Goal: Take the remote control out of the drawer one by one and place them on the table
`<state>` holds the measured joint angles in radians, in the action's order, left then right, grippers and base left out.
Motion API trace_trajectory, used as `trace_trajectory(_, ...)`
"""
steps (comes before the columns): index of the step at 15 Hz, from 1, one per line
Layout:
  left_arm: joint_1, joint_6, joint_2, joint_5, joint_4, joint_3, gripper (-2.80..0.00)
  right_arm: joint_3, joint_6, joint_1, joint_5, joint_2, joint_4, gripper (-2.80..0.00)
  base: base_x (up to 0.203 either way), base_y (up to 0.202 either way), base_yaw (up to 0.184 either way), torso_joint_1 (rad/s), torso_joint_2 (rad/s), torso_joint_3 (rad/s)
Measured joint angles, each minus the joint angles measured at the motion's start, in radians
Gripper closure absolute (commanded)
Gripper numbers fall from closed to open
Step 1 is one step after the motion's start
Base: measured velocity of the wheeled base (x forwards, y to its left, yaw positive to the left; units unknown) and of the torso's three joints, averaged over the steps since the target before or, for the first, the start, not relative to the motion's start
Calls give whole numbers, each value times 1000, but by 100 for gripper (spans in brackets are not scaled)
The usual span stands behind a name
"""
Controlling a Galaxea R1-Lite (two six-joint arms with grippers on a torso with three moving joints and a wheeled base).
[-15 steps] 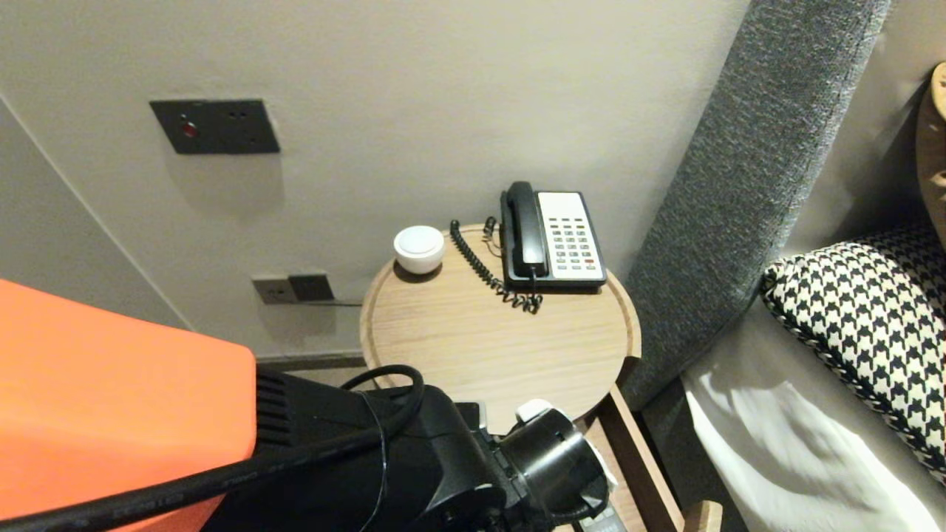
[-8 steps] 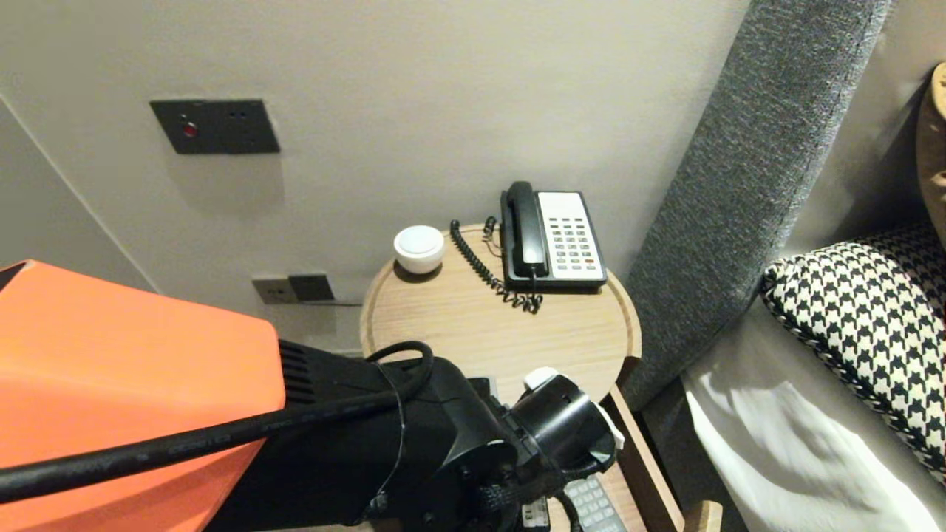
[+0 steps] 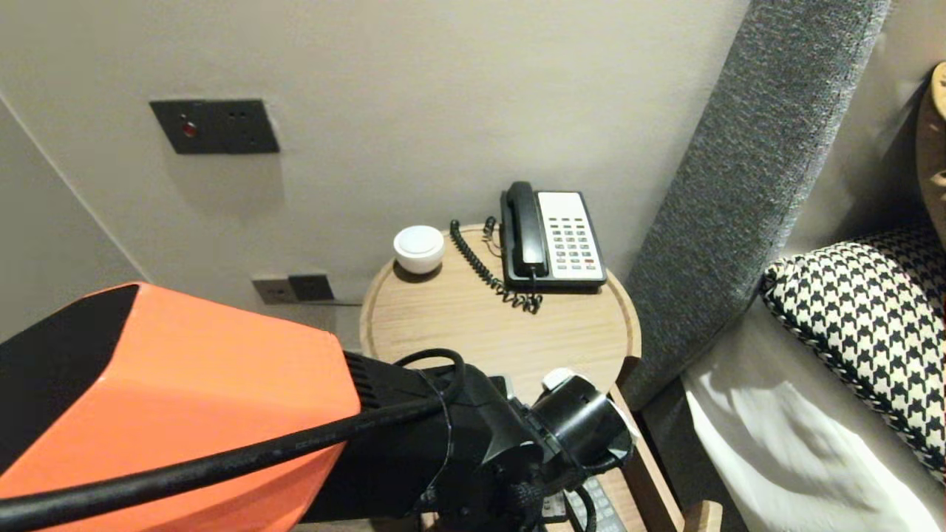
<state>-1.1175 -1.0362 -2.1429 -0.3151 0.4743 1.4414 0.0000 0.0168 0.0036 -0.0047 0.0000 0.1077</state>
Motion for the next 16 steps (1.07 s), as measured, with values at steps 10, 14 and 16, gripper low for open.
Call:
trace_trajectory(10, 6, -4, -47, -40, -49, -1, -280, 0, 0, 0, 0, 0, 0, 0, 0, 0, 0, 0, 0, 0)
trace_trajectory(14, 17, -5, -68, -45, -53, 1, -280, 0, 0, 0, 0, 0, 0, 0, 0, 0, 0, 0, 0, 0)
trace_trajectory(16, 18, -4, -74, -78, -89, 1, -280, 0, 0, 0, 0, 0, 0, 0, 0, 0, 0, 0, 0, 0)
